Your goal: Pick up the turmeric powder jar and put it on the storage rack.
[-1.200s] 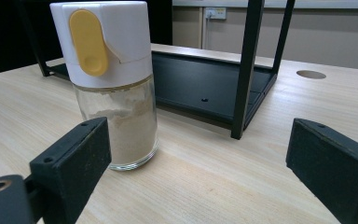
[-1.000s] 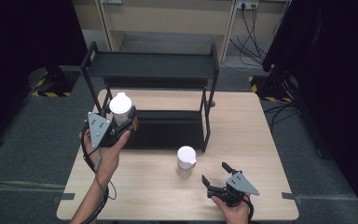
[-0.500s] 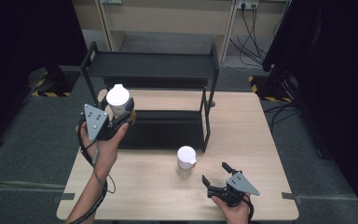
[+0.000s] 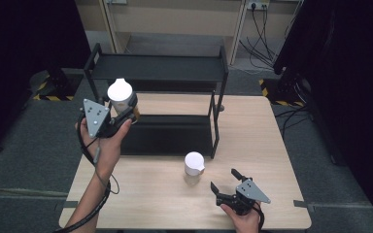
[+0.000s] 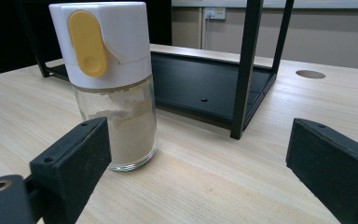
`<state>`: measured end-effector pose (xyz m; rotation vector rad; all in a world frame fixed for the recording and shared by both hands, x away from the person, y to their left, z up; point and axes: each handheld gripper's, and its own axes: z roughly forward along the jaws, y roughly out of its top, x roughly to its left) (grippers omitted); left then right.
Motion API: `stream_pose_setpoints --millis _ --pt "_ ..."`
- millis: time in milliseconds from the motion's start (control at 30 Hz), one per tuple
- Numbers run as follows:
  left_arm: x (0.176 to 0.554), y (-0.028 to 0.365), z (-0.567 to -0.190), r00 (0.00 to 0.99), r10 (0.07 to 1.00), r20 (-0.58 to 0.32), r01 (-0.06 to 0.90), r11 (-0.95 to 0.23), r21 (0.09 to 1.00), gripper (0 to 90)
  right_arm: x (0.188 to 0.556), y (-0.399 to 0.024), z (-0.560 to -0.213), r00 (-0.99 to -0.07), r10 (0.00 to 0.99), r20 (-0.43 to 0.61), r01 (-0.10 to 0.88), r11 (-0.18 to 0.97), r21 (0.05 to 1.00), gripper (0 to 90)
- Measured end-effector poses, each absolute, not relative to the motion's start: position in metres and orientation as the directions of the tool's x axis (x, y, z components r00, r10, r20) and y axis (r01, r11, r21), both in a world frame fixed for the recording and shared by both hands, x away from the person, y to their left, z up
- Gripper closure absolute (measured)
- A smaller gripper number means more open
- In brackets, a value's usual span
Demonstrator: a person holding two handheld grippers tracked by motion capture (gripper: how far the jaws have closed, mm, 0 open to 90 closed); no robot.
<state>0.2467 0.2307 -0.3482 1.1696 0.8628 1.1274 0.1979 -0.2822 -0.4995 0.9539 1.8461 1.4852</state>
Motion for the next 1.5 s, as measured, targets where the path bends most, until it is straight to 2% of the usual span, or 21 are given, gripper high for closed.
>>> stream_pose_setpoints --millis 1500 --pt "0.263 0.235 -0.304 0.197 0.980 0.030 -0.241 0.019 0.970 30.8 0.198 -0.282 -0.500 -0.576 0.817 -0.001 0.173 0.123 0.977 7.1"
